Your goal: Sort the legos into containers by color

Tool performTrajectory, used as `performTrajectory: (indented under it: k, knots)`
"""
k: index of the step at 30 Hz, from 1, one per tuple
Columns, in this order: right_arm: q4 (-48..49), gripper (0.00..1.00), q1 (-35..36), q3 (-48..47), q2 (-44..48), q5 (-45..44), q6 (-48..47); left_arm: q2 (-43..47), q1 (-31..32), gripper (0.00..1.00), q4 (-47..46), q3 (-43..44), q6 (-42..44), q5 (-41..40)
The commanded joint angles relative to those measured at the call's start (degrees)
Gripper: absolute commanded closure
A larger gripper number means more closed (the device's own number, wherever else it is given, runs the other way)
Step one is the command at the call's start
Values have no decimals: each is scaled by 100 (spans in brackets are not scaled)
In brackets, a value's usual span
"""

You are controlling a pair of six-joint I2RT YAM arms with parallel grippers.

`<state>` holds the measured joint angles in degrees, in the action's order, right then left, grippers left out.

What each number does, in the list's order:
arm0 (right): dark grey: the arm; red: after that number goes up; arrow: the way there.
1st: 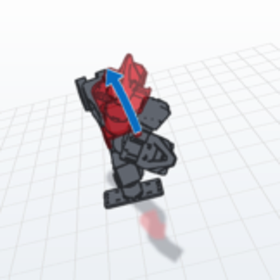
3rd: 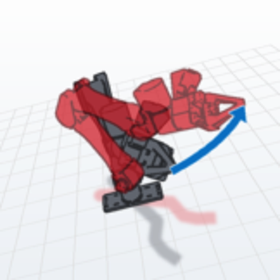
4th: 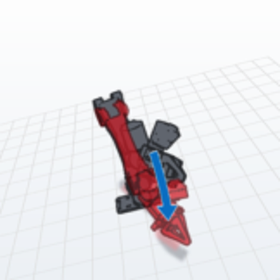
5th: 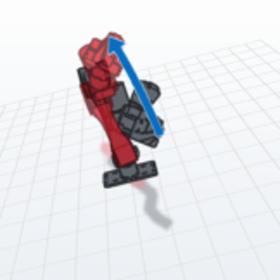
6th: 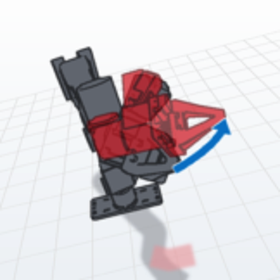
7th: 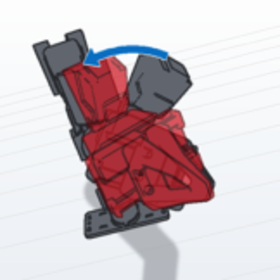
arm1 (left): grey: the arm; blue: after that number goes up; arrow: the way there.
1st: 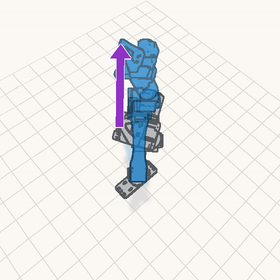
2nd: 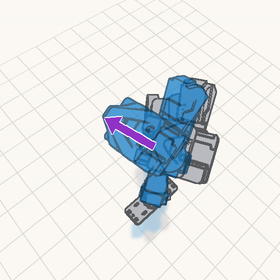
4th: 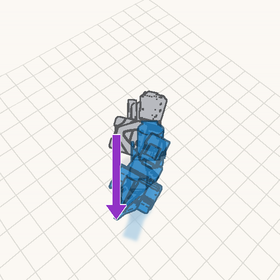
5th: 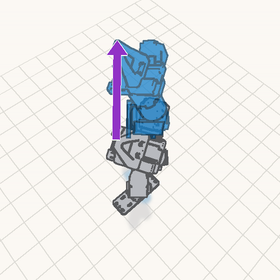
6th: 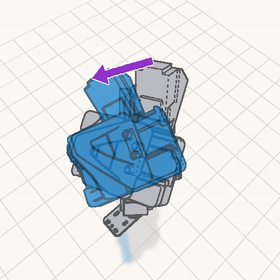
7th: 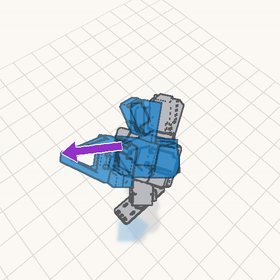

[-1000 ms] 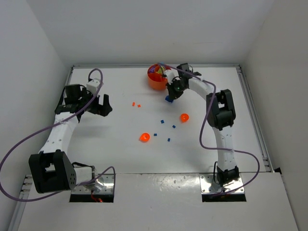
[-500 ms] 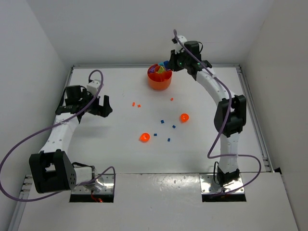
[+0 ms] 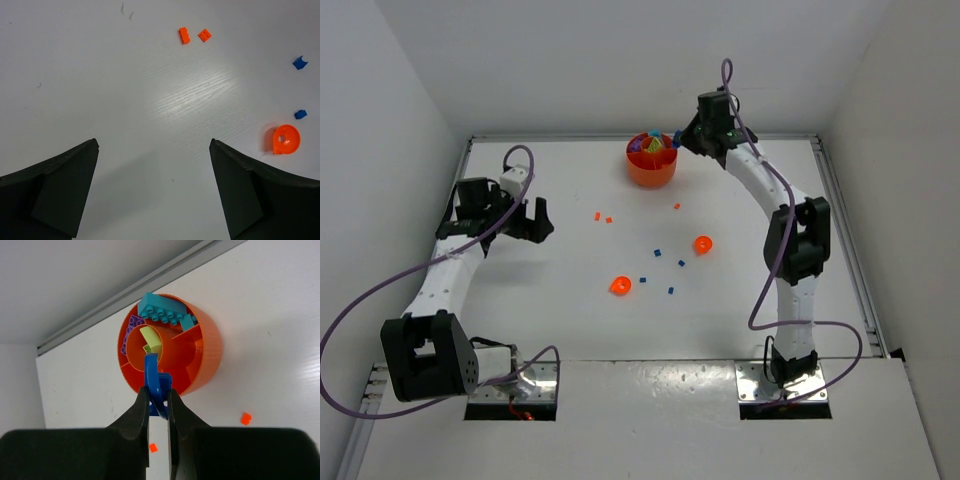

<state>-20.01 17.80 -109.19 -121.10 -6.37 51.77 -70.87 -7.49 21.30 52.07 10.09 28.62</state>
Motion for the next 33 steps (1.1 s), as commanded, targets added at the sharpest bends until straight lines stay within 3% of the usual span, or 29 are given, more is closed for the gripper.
performTrajectory:
  k: [1,8,19,33]
  knots:
    - [-20,100,48,99,52,-190,868,126,37,0,-196,-66,-59,21]
    - [32,98,48,231,-186,198,1309,126,37,0,-249,-66,-112,21]
    - [375,94,48,126,-564,576,1257,231,37,0,-249,-223,-59,-85]
    - [752,68,48,-85,-863,909,1038,232,37,0,-249,-277,-7,-138]
